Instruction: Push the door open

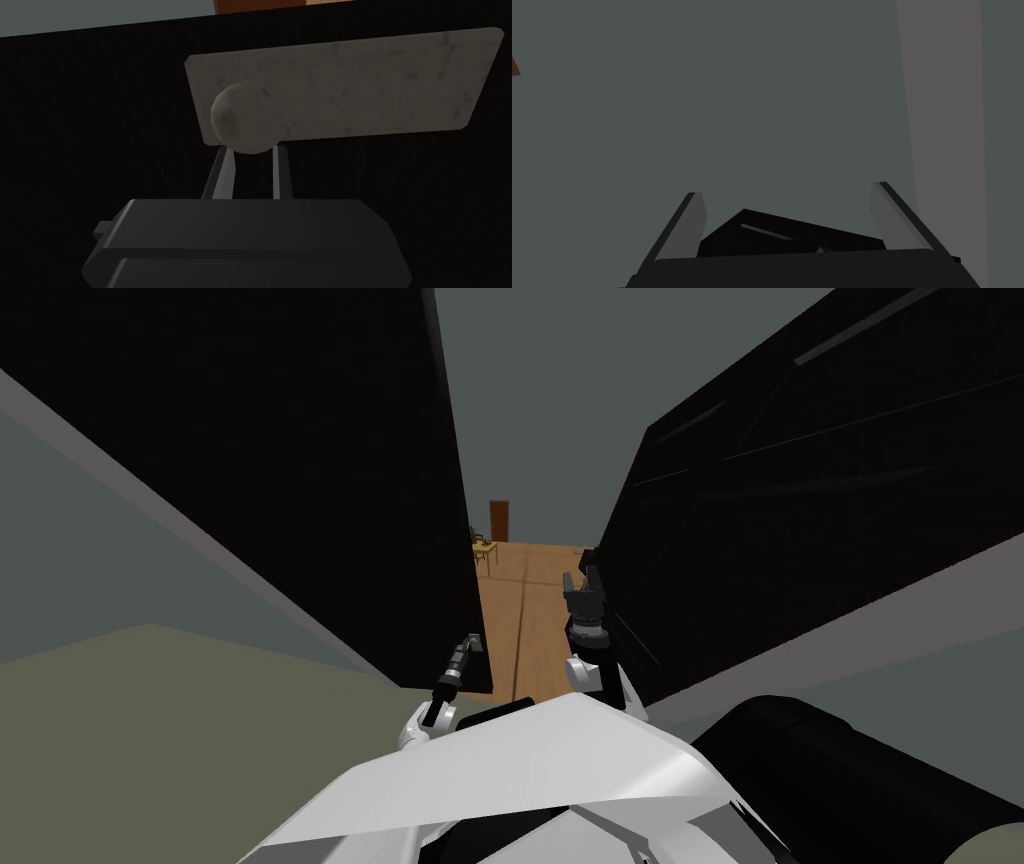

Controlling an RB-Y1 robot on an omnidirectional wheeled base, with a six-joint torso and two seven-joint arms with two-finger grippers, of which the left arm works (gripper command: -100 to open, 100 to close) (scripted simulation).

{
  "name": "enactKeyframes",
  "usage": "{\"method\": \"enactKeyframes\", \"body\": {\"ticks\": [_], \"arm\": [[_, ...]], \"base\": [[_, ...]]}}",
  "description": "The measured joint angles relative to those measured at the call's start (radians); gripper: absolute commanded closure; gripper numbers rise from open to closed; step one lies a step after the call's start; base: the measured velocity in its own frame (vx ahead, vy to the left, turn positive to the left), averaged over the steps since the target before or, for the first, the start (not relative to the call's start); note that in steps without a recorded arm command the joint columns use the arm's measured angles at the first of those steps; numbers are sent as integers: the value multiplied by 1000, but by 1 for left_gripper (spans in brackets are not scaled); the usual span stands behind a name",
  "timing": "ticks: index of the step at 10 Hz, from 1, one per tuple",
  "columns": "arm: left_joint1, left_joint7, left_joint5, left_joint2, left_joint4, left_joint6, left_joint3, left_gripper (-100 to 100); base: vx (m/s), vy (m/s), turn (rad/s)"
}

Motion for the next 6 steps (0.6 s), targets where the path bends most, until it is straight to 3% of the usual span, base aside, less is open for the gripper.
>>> {"method": "enactKeyframes", "body": {"ticks": [1,2,6], "arm": [[0,1,8,15,-7,1,6,-100],[1,4,9,23,-10,0,6,-100],[8,12,9,25,-18,-3,1,-100]], "base": [[-37,-40,68],[-159,3,-1],[-194,7,25]]}}
